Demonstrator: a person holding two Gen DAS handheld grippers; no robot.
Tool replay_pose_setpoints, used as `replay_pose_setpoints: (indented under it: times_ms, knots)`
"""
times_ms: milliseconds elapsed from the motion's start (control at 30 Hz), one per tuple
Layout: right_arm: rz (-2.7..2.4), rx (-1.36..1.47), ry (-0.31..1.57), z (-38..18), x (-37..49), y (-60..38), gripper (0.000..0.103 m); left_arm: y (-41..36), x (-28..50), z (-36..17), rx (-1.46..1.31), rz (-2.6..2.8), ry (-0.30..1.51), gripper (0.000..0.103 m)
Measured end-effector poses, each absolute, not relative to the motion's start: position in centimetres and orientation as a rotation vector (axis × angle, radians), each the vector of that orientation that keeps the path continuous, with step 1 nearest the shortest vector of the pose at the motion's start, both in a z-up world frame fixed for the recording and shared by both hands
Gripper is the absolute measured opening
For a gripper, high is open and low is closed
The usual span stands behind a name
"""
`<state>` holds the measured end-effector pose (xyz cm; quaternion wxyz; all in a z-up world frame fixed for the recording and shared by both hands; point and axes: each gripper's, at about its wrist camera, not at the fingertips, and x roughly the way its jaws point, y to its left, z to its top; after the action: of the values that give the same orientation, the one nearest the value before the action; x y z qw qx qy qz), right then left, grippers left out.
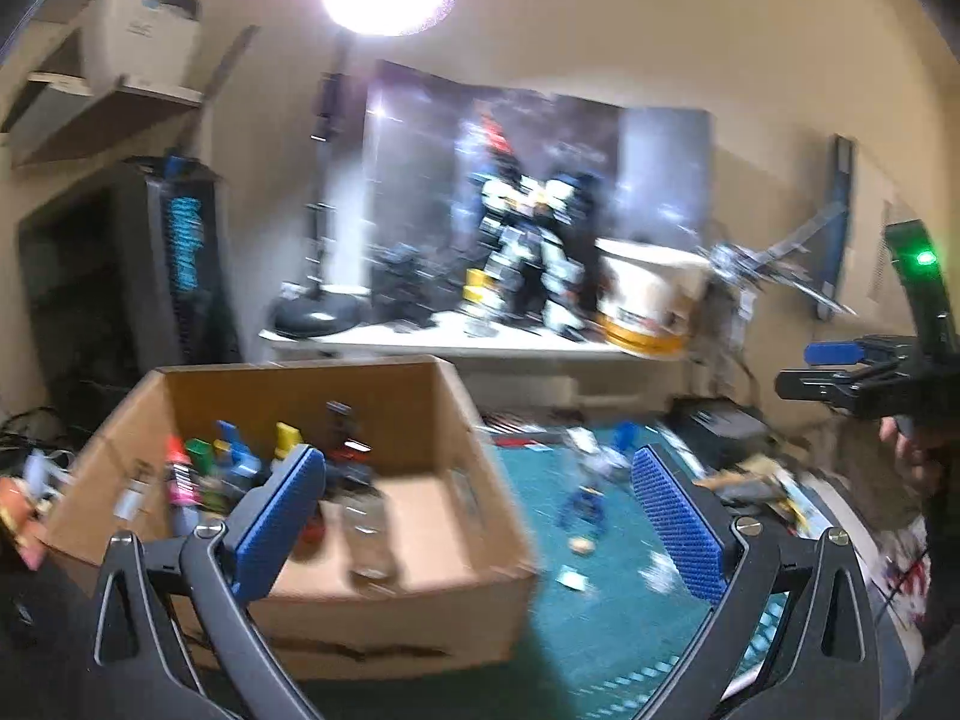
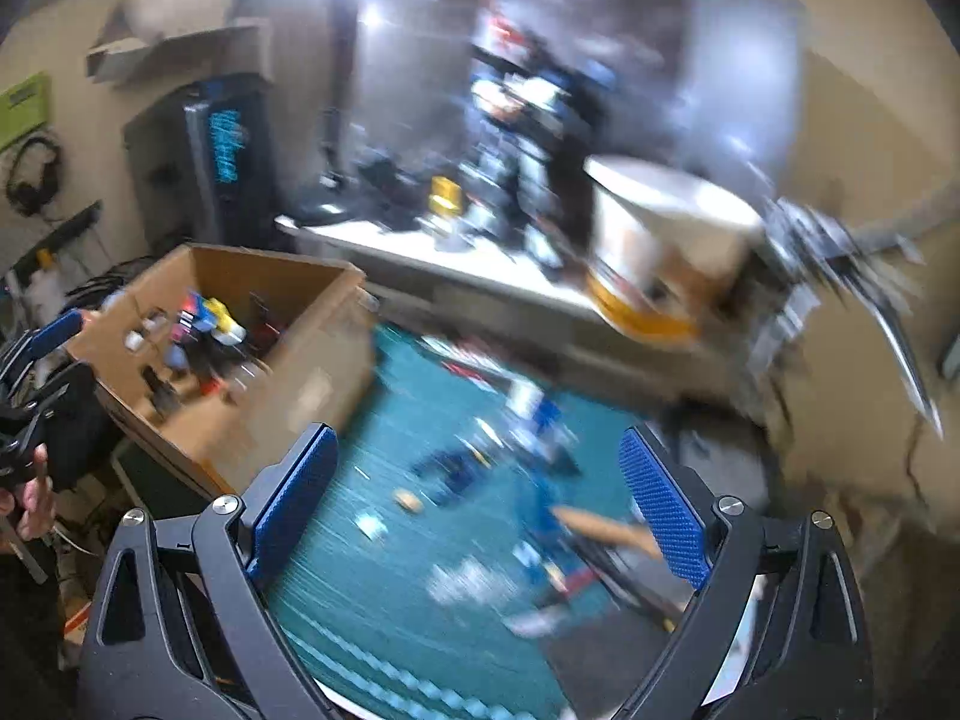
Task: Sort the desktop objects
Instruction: 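Move both empty grippers back over the cutting mat, then grasp the wooden paintbrush with the right gripper while the left grasps the blue wire rack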
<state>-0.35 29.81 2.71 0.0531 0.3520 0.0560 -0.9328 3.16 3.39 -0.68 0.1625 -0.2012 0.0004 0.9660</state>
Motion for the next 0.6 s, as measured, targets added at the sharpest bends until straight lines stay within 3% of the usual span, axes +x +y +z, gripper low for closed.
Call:
replay_pose_setpoints:
  times_ms: [300,467,600]
  knots:
    - [-2.949,1.236,-0.092,-4.5,4.5,39.8,0.095,12.4,2.6,-6.2,-0.671,2.506,-0.011,0.103]
    - [-2.981,1.298,0.011,-7.1,5.1,42.3,0.086,16.1,-0.2,-9.3,-0.764,2.477,0.034,0.103]
    - [-2.885,1.27,-0.183,-7.7,4.3,44.6,0.085,17.8,-3.7,-11.0,-0.832,2.473,-0.014,0.103]
